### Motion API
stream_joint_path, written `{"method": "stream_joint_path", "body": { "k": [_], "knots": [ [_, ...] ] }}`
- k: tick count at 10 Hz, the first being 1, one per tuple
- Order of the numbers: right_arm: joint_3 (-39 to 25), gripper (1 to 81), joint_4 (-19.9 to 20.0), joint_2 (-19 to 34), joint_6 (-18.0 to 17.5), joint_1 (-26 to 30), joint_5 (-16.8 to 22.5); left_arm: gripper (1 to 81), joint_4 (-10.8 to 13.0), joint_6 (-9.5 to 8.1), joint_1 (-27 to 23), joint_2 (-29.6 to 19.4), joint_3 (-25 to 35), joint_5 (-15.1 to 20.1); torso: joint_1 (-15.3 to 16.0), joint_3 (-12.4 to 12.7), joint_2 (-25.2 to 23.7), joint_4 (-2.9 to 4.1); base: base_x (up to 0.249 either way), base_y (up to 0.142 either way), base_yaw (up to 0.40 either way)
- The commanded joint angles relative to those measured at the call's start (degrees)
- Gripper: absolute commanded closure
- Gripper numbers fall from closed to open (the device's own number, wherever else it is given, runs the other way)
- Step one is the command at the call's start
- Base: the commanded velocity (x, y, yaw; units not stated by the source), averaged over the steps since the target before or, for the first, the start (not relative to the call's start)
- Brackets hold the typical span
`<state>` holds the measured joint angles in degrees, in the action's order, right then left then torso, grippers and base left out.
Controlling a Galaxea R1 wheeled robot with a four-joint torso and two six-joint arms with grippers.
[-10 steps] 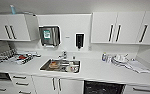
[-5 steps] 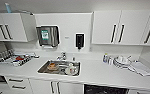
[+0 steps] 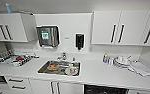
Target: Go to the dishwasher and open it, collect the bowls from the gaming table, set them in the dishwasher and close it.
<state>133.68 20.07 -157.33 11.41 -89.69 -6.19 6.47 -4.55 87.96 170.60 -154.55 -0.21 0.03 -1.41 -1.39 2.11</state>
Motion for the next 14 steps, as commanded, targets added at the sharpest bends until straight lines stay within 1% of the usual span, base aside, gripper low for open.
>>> {"method": "stream_joint_path", "body": {
  "k": [1,8,14],
  "knots": [
    [-0.27,81.1,-0.47,1.03,0.19,2.88,3.29,81.1,0.56,0.15,-3.09,-0.51,0.13,2.76,0.0,0.0,0.0,0.0,0.0,0.0,0.0],
    [-0.19,81.1,-0.47,1.03,0.19,2.71,3.29,81.1,0.56,0.15,-3.09,-0.51,0.21,2.76,-0.02,0.0,0.0,0.0,0.0,0.0,0.0],
    [-0.1,81.1,-0.47,1.03,0.19,2.53,3.29,81.1,0.47,0.15,-3.01,-0.51,0.21,2.76,-0.03,0.0,0.0,0.0,0.0,0.0,-0.181]
  ]
}}
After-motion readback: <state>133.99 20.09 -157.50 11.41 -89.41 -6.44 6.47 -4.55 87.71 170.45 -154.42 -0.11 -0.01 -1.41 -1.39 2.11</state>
